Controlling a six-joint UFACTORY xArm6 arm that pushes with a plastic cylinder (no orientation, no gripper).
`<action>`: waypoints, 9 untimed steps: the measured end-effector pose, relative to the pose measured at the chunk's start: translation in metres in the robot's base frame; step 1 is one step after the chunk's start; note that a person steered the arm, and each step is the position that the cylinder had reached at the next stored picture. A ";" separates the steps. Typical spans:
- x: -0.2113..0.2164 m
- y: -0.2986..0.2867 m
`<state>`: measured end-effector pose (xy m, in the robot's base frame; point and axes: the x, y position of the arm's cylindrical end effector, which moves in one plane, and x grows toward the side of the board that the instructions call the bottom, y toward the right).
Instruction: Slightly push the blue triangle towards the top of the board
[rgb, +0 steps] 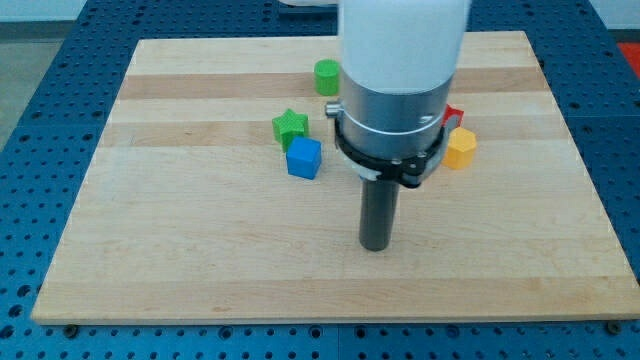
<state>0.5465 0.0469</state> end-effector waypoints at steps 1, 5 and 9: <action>-0.002 0.003; -0.067 -0.027; -0.060 -0.021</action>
<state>0.4869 0.0255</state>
